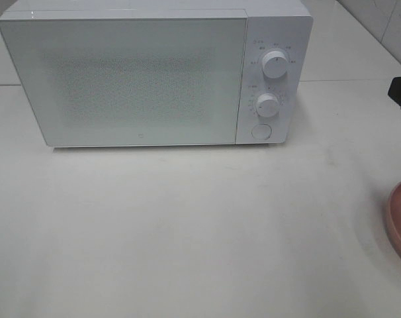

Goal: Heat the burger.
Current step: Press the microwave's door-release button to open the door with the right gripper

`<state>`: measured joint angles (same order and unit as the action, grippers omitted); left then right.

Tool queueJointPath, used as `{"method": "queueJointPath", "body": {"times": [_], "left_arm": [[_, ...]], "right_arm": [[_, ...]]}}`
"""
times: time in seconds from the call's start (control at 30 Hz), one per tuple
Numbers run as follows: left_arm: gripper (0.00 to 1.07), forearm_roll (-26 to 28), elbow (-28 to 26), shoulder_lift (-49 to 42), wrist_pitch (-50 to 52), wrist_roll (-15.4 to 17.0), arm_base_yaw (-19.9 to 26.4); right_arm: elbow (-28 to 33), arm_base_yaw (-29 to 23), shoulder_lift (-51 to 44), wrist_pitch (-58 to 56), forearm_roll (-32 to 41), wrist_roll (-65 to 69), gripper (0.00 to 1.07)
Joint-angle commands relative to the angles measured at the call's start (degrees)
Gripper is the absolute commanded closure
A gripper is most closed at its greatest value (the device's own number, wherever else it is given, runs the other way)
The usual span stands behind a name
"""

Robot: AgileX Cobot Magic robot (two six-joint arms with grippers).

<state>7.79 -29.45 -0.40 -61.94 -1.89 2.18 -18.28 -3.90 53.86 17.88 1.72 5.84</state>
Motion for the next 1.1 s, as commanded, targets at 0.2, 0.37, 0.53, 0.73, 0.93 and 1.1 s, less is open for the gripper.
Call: {"method": "queueJointPath", "body": {"times": [0.2, 0.37, 0.53, 0.73, 0.93, 1.1], "left_arm": [[0.06, -0.1, 0.0, -0.9, 0.8, -0.1, 0.1], [0.06, -0.1, 0.0, -0.9, 0.8, -0.1, 0.1], [0.06, -0.1, 0.0, -0.9, 0.8, -0.1, 0.1], [0.06, -0.1, 0.0, -0.9, 0.8, -0.1, 0.1], [0.06, -0.1, 0.0, -0.9, 0.8, -0.1, 0.1], [0.06, -0.1, 0.0, -0.9, 0.8, -0.1, 0.1]], "right_arm": [[5.2, 0.2, 9.1, 21.7, 0.0, -0.7, 0.32], [5.6, 0.2, 15.3, 28.4, 0.0, -0.9, 0.32], [5.6, -3.2, 21.3, 34.1, 4.0, -2.8, 0.32], [5.6, -15.2, 28.0, 43.5, 19.1, -13.3, 0.32], [5.1, -25.4, 33.3, 51.5, 30.8, -16.6, 0.32], [2.8, -32.5, 37.5, 54.6, 39.6, -19.3, 0.32]]}}
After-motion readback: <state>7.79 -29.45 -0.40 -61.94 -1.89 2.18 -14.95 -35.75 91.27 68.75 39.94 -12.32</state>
